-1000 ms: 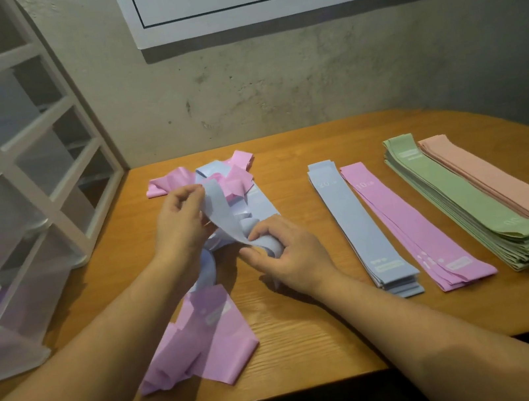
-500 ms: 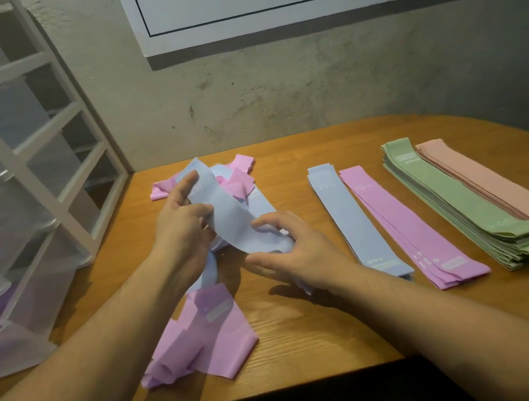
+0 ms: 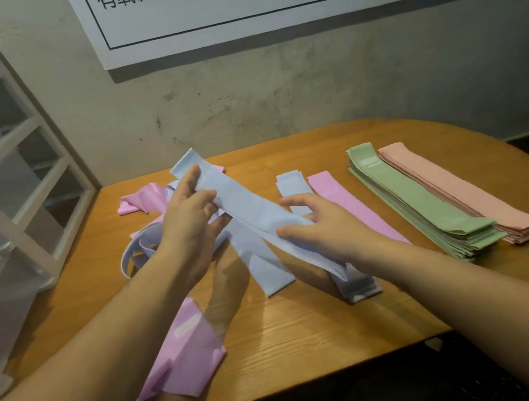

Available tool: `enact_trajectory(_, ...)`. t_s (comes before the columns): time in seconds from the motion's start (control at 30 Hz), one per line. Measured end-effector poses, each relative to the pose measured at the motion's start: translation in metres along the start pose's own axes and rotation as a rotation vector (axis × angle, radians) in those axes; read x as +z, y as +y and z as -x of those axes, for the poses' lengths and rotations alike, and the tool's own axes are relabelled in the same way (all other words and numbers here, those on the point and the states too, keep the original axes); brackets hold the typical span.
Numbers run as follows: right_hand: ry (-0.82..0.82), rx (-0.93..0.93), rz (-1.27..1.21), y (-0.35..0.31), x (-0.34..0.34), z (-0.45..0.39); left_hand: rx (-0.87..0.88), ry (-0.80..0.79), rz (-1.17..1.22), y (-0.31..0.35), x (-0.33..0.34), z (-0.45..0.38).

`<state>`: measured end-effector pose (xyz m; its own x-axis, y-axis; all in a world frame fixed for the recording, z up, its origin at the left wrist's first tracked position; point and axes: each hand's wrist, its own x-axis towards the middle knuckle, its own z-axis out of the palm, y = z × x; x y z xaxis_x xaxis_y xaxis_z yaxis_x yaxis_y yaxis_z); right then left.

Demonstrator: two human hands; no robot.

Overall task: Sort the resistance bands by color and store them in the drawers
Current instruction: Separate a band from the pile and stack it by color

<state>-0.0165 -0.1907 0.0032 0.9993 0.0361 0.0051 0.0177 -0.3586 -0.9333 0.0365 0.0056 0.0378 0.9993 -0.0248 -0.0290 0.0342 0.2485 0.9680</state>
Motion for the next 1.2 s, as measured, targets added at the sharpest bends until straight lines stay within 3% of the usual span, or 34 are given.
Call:
enact_trajectory(0.2,-0.081,0.166,-0.071,0.001,-0.031,0.009,0.011,-0.008,-0.043,-0.017,0.029,-0.009)
enact_trajectory(0.43,0.133,0.140,-0.064,0.009,-0.047,0.016,0.015,0.002,-0.116,-0.031,0.058,-0.020)
enact_trajectory(0.73,-0.043,0.262,-0.014,0.020,-0.073,0.025,-0.136,0.099,-0.132,-0.047,0.077,-0.045)
enact_trajectory(1.2,0.087,0.231,-0.067,0.044,-0.079,0.018,-0.055,-0.044,-0.402,-0.071,0.116,-0.089)
